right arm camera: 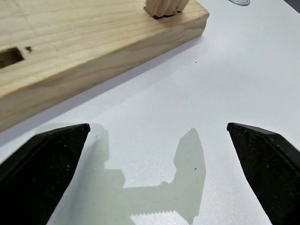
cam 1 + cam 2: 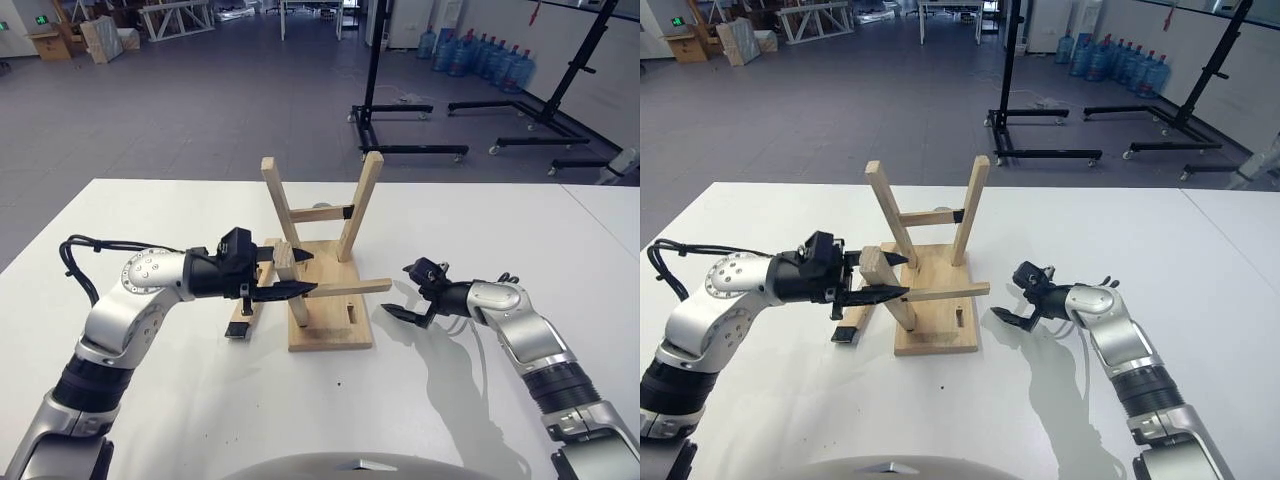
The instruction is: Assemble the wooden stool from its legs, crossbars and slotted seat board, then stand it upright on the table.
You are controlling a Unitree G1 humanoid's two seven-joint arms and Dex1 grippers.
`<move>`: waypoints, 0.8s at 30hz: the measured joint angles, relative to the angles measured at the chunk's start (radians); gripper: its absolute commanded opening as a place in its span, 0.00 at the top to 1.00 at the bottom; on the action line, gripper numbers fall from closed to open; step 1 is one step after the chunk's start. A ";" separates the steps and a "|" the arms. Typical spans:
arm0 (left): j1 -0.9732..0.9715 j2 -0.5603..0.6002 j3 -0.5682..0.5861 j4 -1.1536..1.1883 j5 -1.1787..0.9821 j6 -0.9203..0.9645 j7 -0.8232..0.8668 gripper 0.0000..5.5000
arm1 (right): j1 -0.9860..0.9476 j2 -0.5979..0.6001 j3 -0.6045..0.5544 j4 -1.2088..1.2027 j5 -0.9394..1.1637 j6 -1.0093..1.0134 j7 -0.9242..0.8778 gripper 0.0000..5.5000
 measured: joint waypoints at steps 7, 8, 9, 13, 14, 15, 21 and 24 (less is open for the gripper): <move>0.027 0.000 -0.055 -0.010 0.013 -0.118 0.043 0.63 | 0.016 0.028 0.010 -0.001 0.003 0.010 -0.001 0.02; 0.027 0.000 -0.059 -0.010 0.013 -0.122 0.046 0.63 | 0.016 0.029 0.010 -0.003 0.003 0.013 -0.003 0.02; 0.027 0.000 -0.061 -0.010 0.013 -0.124 0.047 0.63 | 0.017 0.030 0.010 -0.006 0.003 0.017 -0.007 0.02; 0.014 0.014 -0.068 -0.006 0.013 -0.123 0.048 0.63 | 0.024 0.032 0.010 -0.017 0.003 0.021 -0.019 0.02; 0.006 0.018 -0.069 -0.003 0.013 -0.114 0.047 0.63 | 0.026 0.032 0.010 -0.019 0.003 0.022 -0.021 0.02; -0.006 0.024 -0.070 0.000 0.012 -0.097 0.047 0.63 | 0.026 0.032 0.010 -0.021 0.003 0.022 -0.022 0.02; -0.083 0.042 -0.063 0.030 -0.008 0.030 0.037 0.63 | 0.028 0.039 0.011 -0.023 0.003 0.023 -0.032 0.02; -0.074 0.069 -0.077 0.041 0.022 0.117 0.037 0.51 | 0.028 0.046 0.013 -0.027 0.003 0.022 -0.036 0.02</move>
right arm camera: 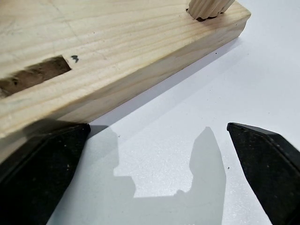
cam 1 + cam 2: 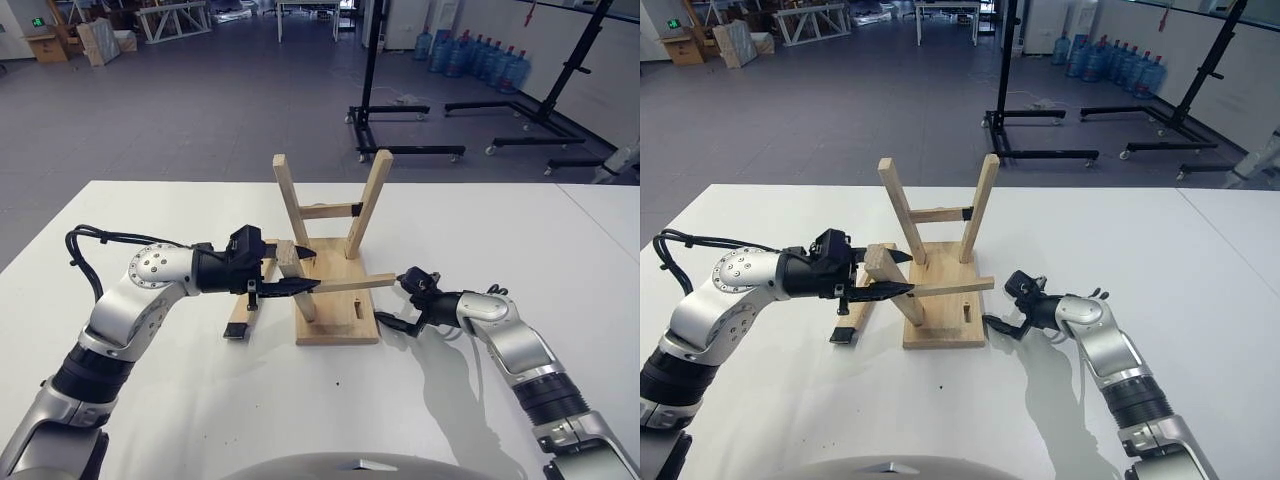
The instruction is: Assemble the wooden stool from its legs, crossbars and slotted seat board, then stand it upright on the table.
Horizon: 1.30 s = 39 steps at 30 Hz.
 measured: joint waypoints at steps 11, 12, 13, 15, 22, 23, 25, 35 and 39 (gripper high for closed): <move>0.057 0.049 -0.012 -0.039 0.136 0.039 0.001 0.22 | -0.005 0.008 0.005 0.002 0.007 -0.016 -0.003 0.02; 0.089 0.081 -0.010 -0.053 0.170 0.030 0.005 0.20 | -0.006 0.009 0.006 0.007 0.007 -0.019 -0.004 0.02; 0.130 0.112 -0.007 -0.068 0.203 0.028 0.012 0.17 | -0.005 0.008 0.005 0.009 0.007 -0.025 -0.004 0.02; 0.197 0.139 0.023 -0.098 0.239 0.030 0.045 0.13 | -0.003 0.008 0.004 0.014 0.006 -0.027 -0.006 0.02; 0.264 -0.034 0.214 -0.210 0.227 0.383 0.434 0.06 | 0.013 0.014 -0.002 0.013 0.015 -0.035 -0.026 0.02; 0.261 -0.106 0.227 -0.223 0.217 0.475 0.514 0.06 | 0.013 0.015 -0.003 0.016 0.017 -0.035 -0.027 0.02; 0.242 -0.236 0.230 -0.239 0.194 0.635 0.636 0.06 | 0.013 0.019 -0.005 0.015 0.018 -0.031 -0.032 0.02; 0.180 -0.433 0.229 -0.030 0.325 0.735 0.939 0.06 | 0.015 0.043 -0.002 0.013 0.018 -0.025 -0.069 0.02; 0.186 -0.471 0.197 -0.012 0.328 0.702 0.930 0.06 | 0.016 0.049 0.001 0.014 0.018 -0.025 -0.074 0.02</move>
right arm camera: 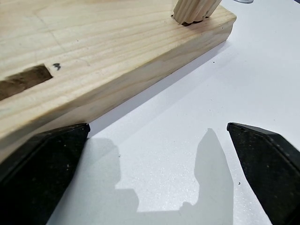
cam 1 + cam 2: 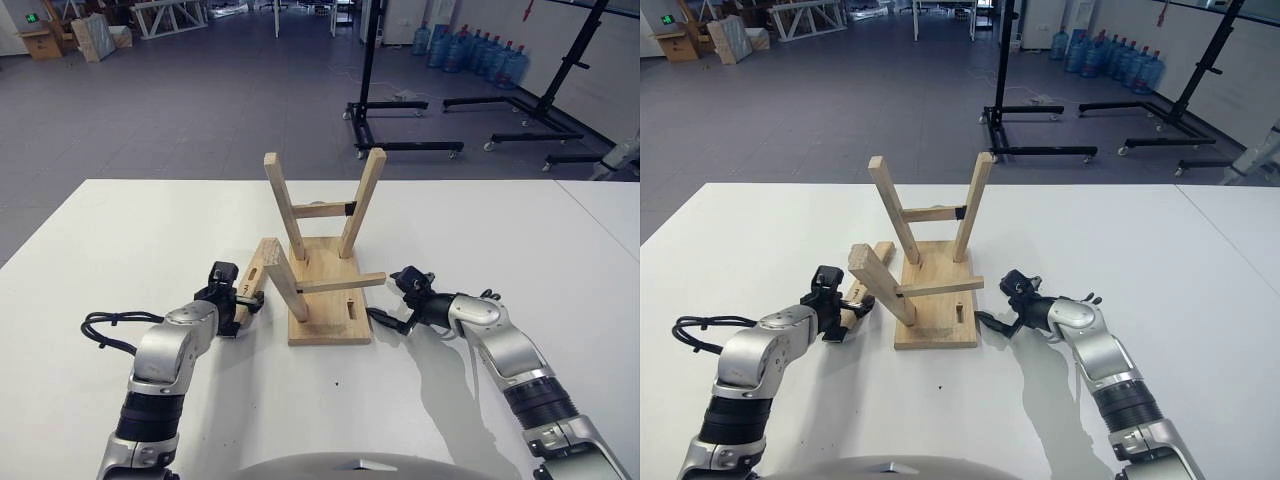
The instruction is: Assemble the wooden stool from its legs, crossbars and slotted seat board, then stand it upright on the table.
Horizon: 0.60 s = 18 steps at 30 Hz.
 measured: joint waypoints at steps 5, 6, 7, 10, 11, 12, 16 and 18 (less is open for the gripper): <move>0.036 -0.008 -0.028 -0.004 0.010 -0.057 -0.016 0.18 | 0.005 0.004 0.004 0.001 0.000 0.000 -0.010 0.02; 0.042 -0.009 -0.027 -0.003 0.013 -0.067 -0.016 0.21 | 0.005 0.004 0.004 0.001 0.000 0.000 -0.010 0.02; 0.047 -0.009 -0.025 0.001 0.014 -0.074 -0.014 0.25 | 0.005 0.004 0.005 0.001 0.000 0.000 -0.010 0.02; 0.065 -0.008 -0.016 0.009 0.018 -0.087 -0.013 0.31 | 0.006 0.004 0.005 0.001 0.000 0.000 -0.015 0.02; 0.068 -0.009 -0.012 0.014 0.018 -0.093 -0.013 0.34 | 0.006 0.005 0.005 0.002 0.000 0.000 -0.017 0.02; 0.070 -0.010 -0.003 0.018 0.018 -0.099 -0.013 0.37 | 0.006 0.005 0.005 0.002 0.000 0.000 -0.018 0.02; 0.079 -0.017 0.012 0.030 0.018 -0.124 -0.013 0.47 | 0.006 0.005 0.005 0.002 0.000 0.000 -0.017 0.02; 0.081 -0.018 0.013 0.032 0.018 -0.130 -0.013 0.52 | 0.006 0.004 0.004 0.002 0.000 0.000 -0.017 0.02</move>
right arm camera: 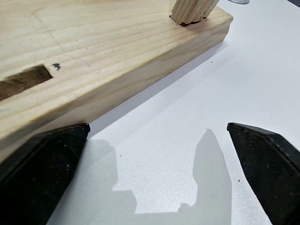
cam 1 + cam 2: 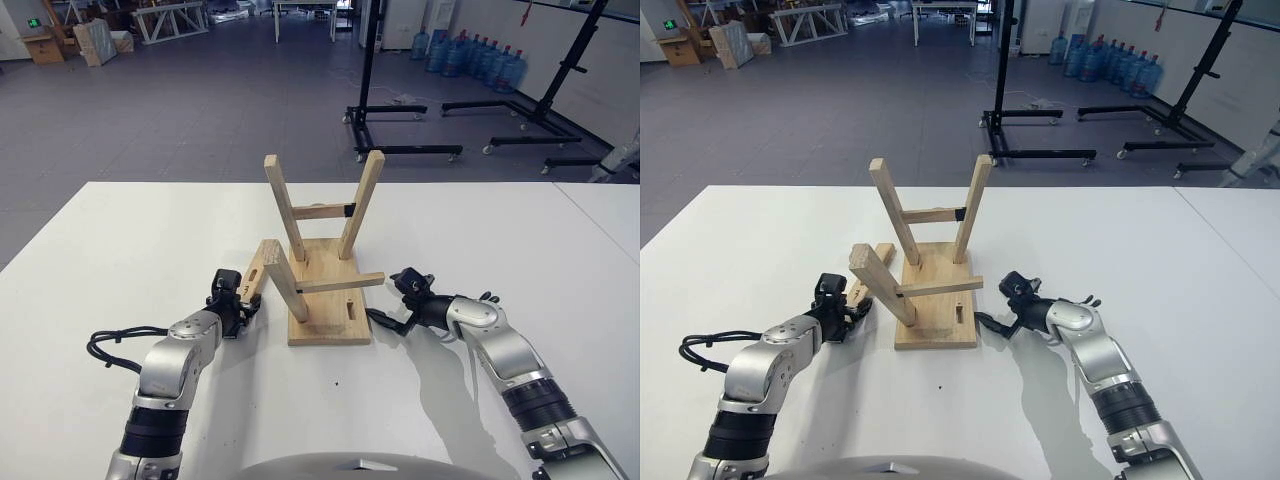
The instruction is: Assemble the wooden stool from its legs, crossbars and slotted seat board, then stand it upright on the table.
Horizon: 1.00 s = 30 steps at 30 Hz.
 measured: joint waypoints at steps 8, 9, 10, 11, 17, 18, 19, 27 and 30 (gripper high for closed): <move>-0.003 0.019 0.008 0.009 0.012 -0.015 -0.006 0.63 | -0.004 0.000 -0.007 0.012 0.004 -0.002 0.003 0.02; -0.008 0.023 0.013 0.011 0.011 -0.018 -0.009 0.63 | -0.006 0.000 -0.008 0.017 0.006 -0.003 0.006 0.02; -0.012 0.028 0.022 0.014 0.010 -0.020 -0.011 0.63 | -0.009 0.000 -0.010 0.022 0.006 -0.004 0.011 0.02; -0.026 0.049 0.053 0.032 0.009 -0.023 -0.015 0.63 | -0.014 -0.001 -0.022 0.038 0.008 -0.009 0.012 0.02; -0.242 0.279 0.353 0.042 -0.085 -0.159 -0.145 0.63 | -0.104 -0.079 -0.190 0.200 0.058 -0.010 0.003 0.02; -0.313 0.310 0.426 0.011 -0.171 -0.196 -0.209 0.63 | -0.164 -0.091 -0.268 0.240 0.103 0.011 -0.017 0.02; -0.368 0.327 0.471 -0.013 -0.240 -0.205 -0.244 0.63 | -0.219 -0.099 -0.327 0.255 0.151 0.035 -0.028 0.02; -0.670 0.258 0.455 -0.109 -0.962 0.013 -0.446 0.63 | -0.785 -0.020 -0.659 0.173 0.874 0.575 -0.021 0.02; -0.670 0.235 0.356 -0.060 -1.031 0.065 -0.532 0.63 | -0.824 0.083 -0.660 0.060 1.142 0.757 -0.032 0.02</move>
